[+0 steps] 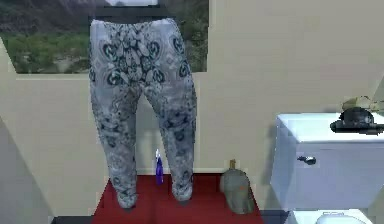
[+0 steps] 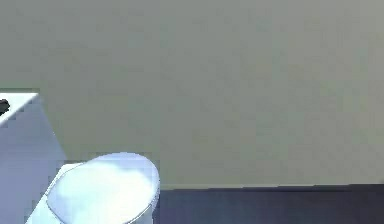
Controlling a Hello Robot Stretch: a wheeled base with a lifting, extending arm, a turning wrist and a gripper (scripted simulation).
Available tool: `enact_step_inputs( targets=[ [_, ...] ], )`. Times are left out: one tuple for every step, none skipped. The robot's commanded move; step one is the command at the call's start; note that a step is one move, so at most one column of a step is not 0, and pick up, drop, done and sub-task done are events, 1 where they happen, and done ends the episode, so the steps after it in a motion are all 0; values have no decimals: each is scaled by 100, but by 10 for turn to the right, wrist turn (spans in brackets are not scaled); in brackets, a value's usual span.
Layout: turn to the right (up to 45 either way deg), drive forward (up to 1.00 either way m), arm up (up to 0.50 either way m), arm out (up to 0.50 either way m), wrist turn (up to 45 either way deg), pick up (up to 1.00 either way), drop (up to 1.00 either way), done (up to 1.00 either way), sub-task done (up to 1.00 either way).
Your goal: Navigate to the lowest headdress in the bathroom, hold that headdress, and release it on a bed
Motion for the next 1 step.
enact_step_inputs(
  targets=[
    [-450,0,0,0,0,0,0,0,0]
  ],
)
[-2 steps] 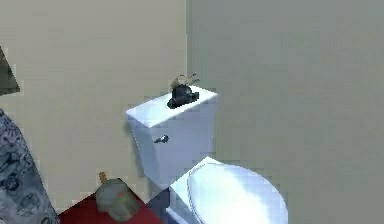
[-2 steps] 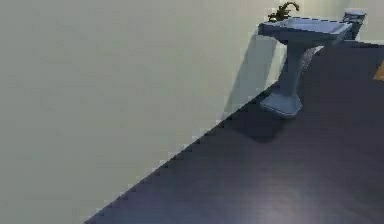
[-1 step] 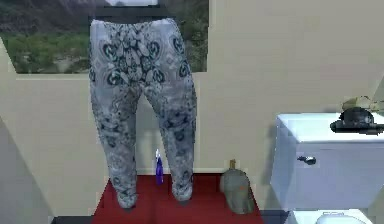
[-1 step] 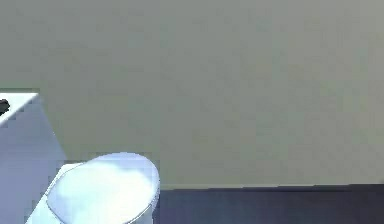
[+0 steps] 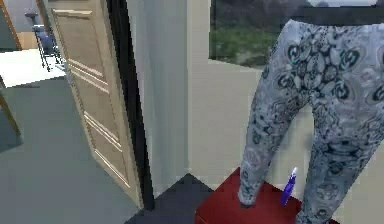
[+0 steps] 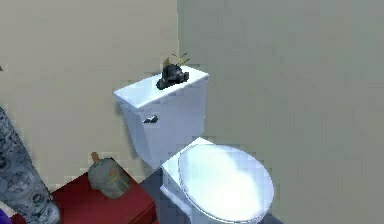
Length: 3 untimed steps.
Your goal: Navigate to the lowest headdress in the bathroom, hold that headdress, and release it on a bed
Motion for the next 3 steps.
enact_step_inputs(
  targets=[
    [-240,0,0,0,0,0,0,0,0],
    [0,0,50,0,0,0,0,0,0],
    [0,0,6,0,0,0,0,0,0]
  ],
)
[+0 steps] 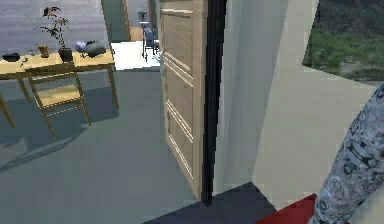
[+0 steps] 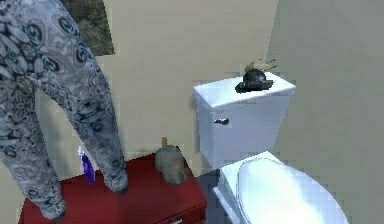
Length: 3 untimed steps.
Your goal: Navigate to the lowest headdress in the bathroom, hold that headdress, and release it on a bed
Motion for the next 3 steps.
enact_step_inputs(
  targets=[
    [0,0,0,42,0,0,0,0,0],
    [0,0,0,0,450,0,0,0,0],
    [0,0,0,0,450,0,0,0,0]
  ],
)
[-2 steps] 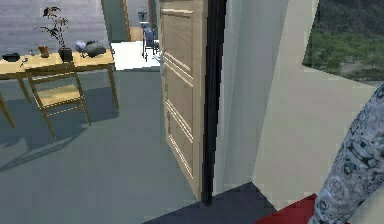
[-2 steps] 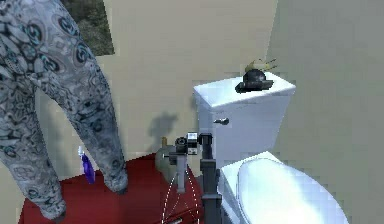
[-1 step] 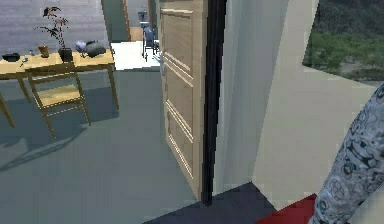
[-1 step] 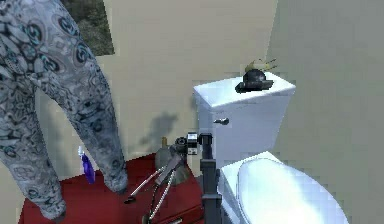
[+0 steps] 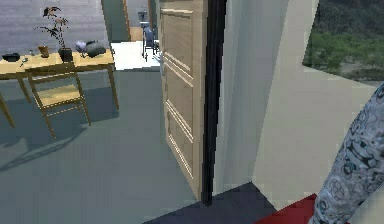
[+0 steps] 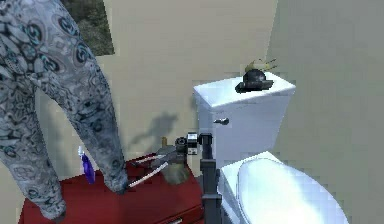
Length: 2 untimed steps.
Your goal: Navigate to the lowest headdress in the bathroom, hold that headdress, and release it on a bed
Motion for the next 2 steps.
enact_step_inputs(
  targets=[
    [0,0,0,0,450,0,0,0,0],
    [0,0,0,0,300,0,0,0,0]
  ],
)
